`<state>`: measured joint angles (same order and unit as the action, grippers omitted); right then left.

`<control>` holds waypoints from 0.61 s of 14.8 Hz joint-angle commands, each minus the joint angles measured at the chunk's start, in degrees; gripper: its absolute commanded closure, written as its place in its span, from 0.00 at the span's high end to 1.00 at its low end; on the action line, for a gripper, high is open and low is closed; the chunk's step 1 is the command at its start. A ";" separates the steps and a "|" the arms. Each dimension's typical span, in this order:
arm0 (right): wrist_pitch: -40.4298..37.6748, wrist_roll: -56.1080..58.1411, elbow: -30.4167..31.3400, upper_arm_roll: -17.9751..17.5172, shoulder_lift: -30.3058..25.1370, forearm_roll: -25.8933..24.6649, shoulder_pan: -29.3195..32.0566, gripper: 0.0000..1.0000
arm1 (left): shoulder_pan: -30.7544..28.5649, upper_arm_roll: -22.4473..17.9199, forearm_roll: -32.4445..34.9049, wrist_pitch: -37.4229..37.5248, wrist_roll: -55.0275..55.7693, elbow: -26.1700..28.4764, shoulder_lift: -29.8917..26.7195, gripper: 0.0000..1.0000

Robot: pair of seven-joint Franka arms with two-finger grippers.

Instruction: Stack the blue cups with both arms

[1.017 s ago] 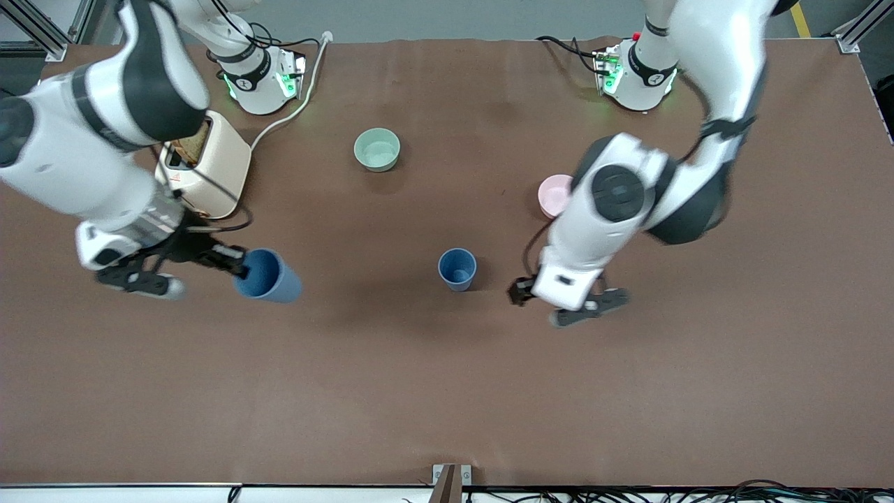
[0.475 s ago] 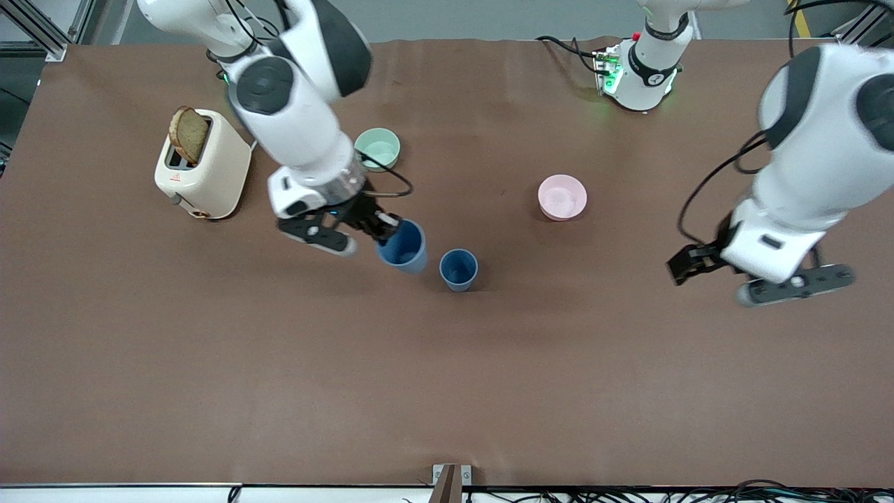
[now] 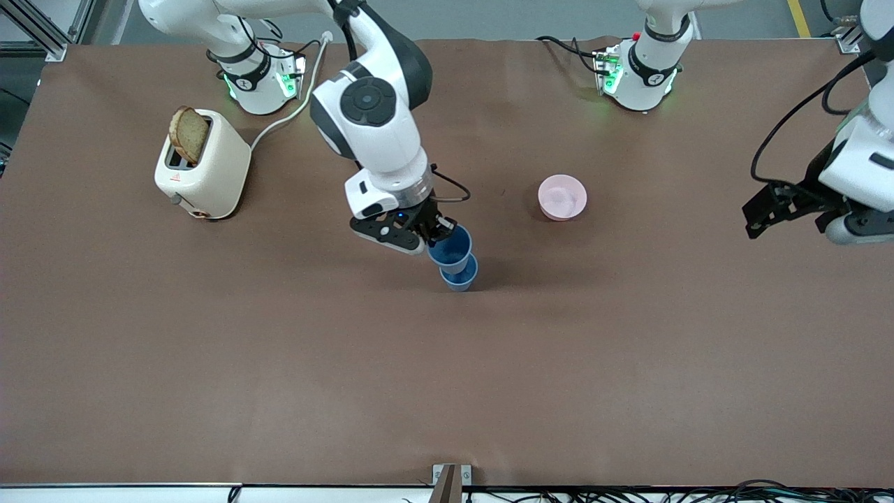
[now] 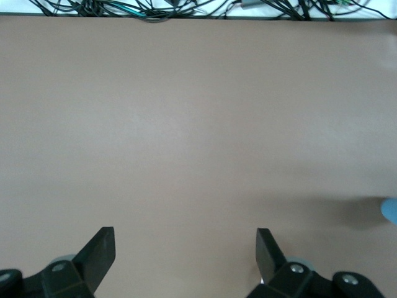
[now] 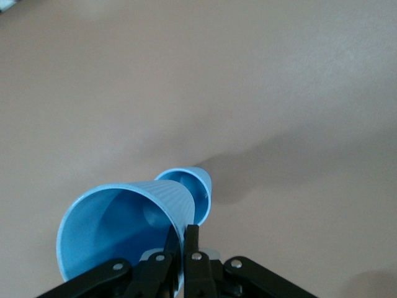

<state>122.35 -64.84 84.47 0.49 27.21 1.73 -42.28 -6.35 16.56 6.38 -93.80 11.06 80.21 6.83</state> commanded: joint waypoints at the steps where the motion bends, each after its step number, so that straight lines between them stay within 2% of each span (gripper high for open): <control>1: 1.13 -1.96 -1.32 0.74 2.75 -2.35 -1.49 0.00 | -1.39 -1.95 -4.18 1.07 -5.33 3.01 -4.27 1.00; 4: 4.22 -3.02 -1.32 0.74 4.16 -2.43 -1.40 0.00 | 4.14 -8.27 -4.45 1.25 -5.61 7.66 -8.22 1.00; 9: 4.31 -3.02 -1.06 0.74 4.95 -3.05 -1.49 0.00 | 3.89 -8.38 -5.32 2.04 -5.87 8.38 -9.29 1.00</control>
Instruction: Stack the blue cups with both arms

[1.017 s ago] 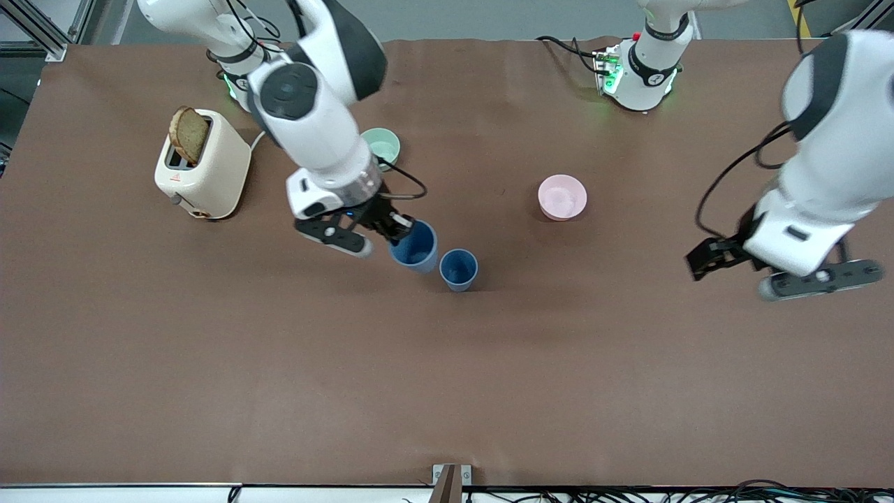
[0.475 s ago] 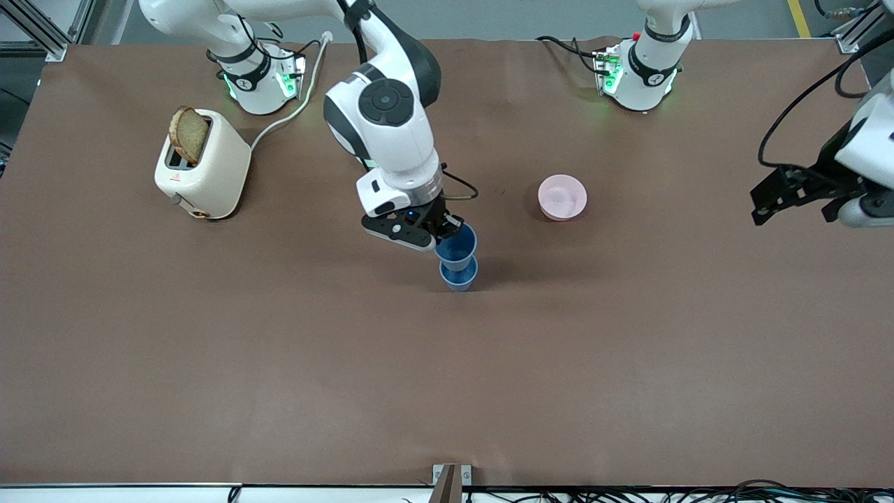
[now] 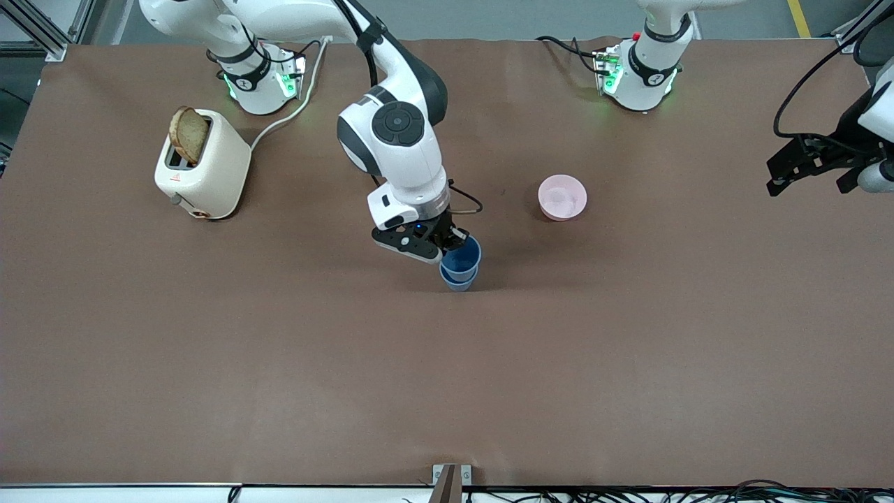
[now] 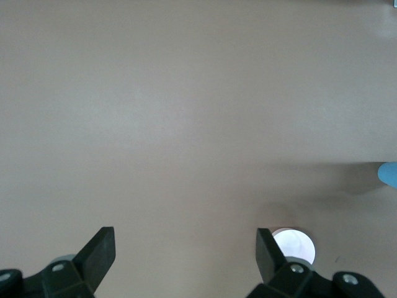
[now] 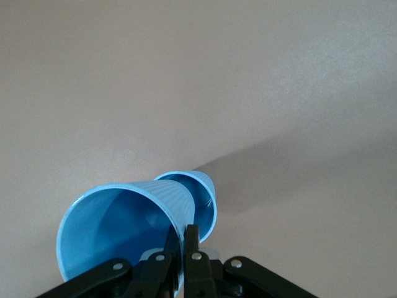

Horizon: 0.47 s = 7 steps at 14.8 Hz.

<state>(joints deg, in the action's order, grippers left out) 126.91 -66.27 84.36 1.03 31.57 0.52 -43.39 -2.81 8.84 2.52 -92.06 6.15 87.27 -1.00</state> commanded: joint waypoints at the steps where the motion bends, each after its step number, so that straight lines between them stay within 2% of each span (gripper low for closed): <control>1: -0.34 -1.58 -0.78 0.20 0.60 -2.53 -0.38 0.00 | 0.26 -0.67 -1.81 0.38 -0.96 1.23 -1.46 1.00; 6: -0.52 -1.49 -0.60 0.20 1.13 -2.98 -0.64 0.03 | 0.35 -0.67 -2.16 0.56 -0.96 0.88 -1.90 1.00; 7: -0.52 -1.49 -0.60 0.20 1.22 -3.15 -0.64 0.08 | 0.35 -0.67 -2.16 1.08 -1.05 0.88 -1.90 1.00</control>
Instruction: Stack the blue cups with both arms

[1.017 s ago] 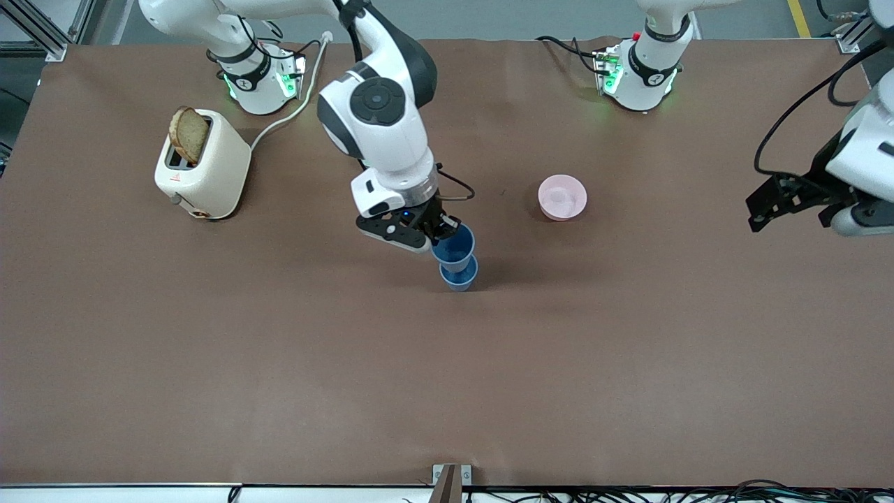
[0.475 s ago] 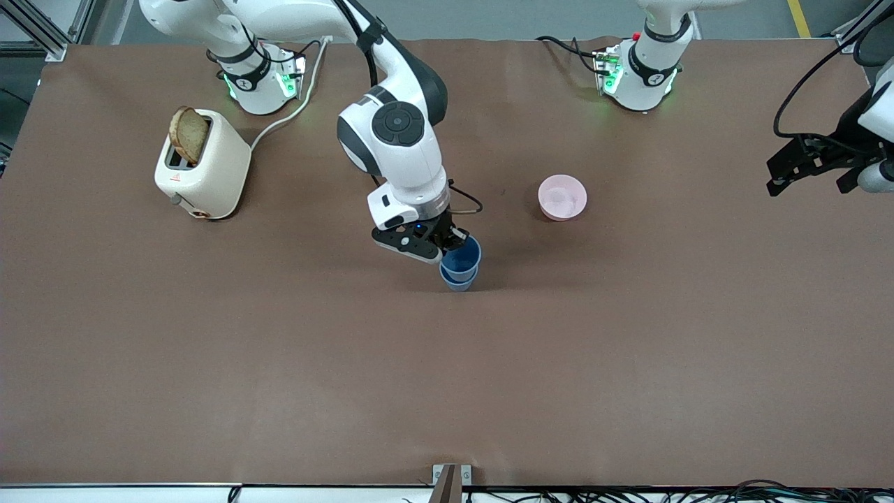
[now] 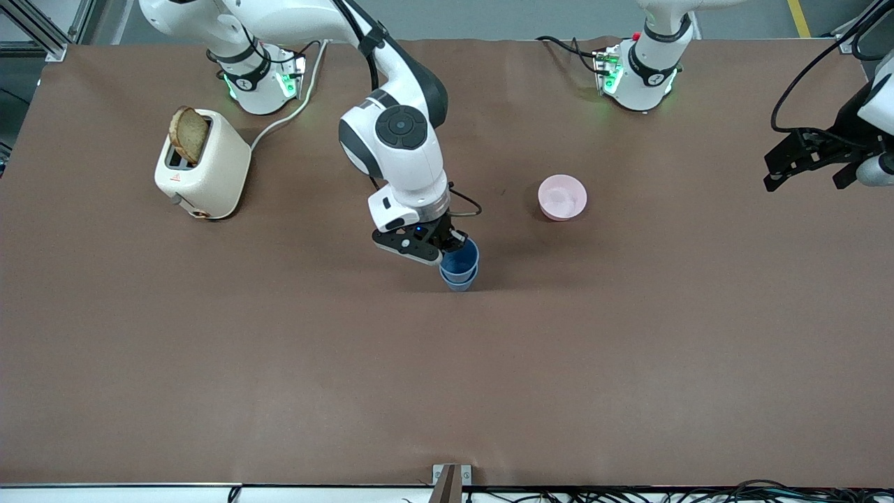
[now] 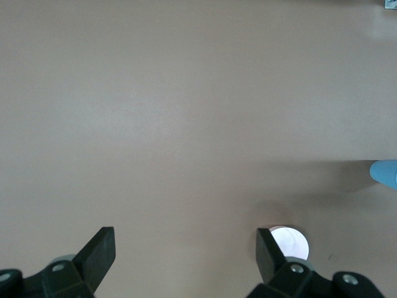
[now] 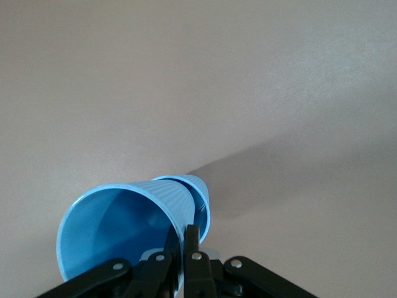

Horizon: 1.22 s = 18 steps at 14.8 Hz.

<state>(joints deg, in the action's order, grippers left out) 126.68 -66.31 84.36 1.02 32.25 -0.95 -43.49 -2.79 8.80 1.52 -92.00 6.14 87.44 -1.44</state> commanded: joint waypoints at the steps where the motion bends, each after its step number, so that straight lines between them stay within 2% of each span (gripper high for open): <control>1: -0.47 -1.01 -0.60 0.21 0.53 -2.47 -0.55 0.42 | 0.42 -0.63 -1.17 1.81 -0.96 0.71 -1.38 1.00; 2: -0.47 -1.01 -0.69 0.21 0.53 -3.26 -0.55 0.87 | 0.42 -0.54 -1.17 2.78 -0.96 0.71 -1.46 1.00; 4: -0.47 -0.57 -0.96 0.21 0.44 -3.36 -0.11 1.00 | 0.42 -0.54 -1.17 3.14 -0.96 0.71 -1.46 1.00; 8: -2.66 1.44 -0.78 0.47 -3.15 -3.45 2.69 1.00 | 0.24 -0.80 -1.17 3.93 -1.05 0.71 -1.55 1.00; 9: -3.36 4.93 -0.61 0.47 -4.55 -3.45 4.36 1.00 | 0.24 -0.80 -1.17 3.93 -0.96 0.71 -1.55 1.00; 11: -10.36 12.84 0.27 0.47 -9.11 -3.36 8.92 1.00 | 0.24 -0.72 -1.17 3.93 -0.87 0.62 -1.46 1.00; 13: -14.08 21.45 1.58 0.38 -12.90 -3.27 13.76 1.00 | 0.33 -0.72 -1.17 3.93 -0.87 0.62 -1.29 1.00; 18: -16.63 40.09 11.77 0.47 -24.50 -3.18 26.24 1.00 | 0.60 -0.63 -1.17 3.93 -0.87 0.71 -1.29 1.00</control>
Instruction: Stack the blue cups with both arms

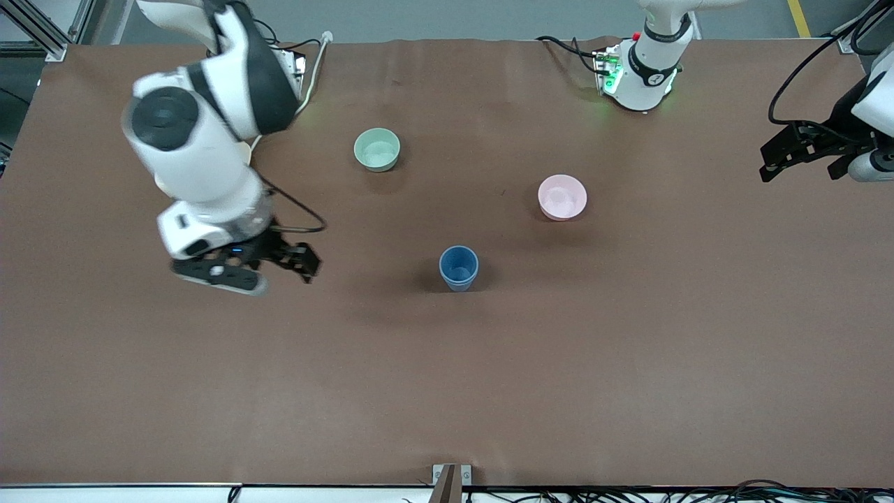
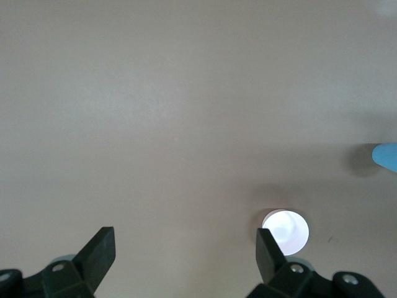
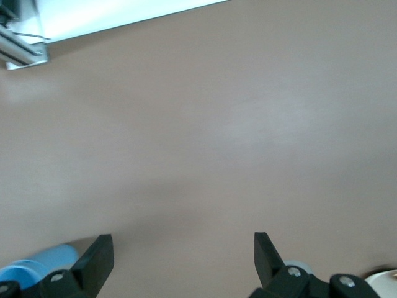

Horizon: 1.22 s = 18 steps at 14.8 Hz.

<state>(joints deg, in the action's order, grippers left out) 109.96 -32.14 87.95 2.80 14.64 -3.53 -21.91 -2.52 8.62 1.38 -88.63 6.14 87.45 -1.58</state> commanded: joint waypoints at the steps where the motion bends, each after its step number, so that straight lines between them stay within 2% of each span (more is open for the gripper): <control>1: -1.58 9.17 9.77 -1.40 -8.73 -0.61 7.73 1.00 | 0.32 -0.45 -1.03 0.65 -0.87 0.79 -1.23 1.00; 5: -8.00 19.56 9.88 -1.40 -13.31 -0.08 17.41 1.00 | 0.41 -0.36 -1.03 1.70 -0.96 0.79 -1.32 1.00; 8: -13.79 27.02 6.90 -1.31 -15.33 0.10 22.68 1.00 | 0.41 -0.19 -1.03 1.97 -2.35 0.70 -1.23 1.00; 13: -27.86 30.29 -7.24 -1.31 -14.73 0.27 24.54 1.00 | 0.41 -0.27 -0.86 1.97 -4.65 0.61 -1.05 1.00; 14: -29.09 30.30 -8.13 -1.31 -14.72 0.71 24.54 1.00 | 0.41 -0.27 -0.86 1.97 -4.65 0.53 -1.05 1.00; 16: -31.64 30.29 -7.79 -0.87 -14.81 5.09 25.76 1.00 | 0.50 -0.27 -0.77 2.40 -4.56 -0.61 -0.62 1.00; 18: -30.78 30.38 -5.87 -0.96 -14.90 5.28 26.22 1.00 | 0.59 -0.19 -0.77 2.67 -4.56 -0.79 -0.53 1.00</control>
<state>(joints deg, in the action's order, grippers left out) 78.78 -2.60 80.69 2.54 -0.59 0.22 2.47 -2.28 8.68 1.38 -87.23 2.36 87.25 -1.58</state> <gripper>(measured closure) 0.000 0.000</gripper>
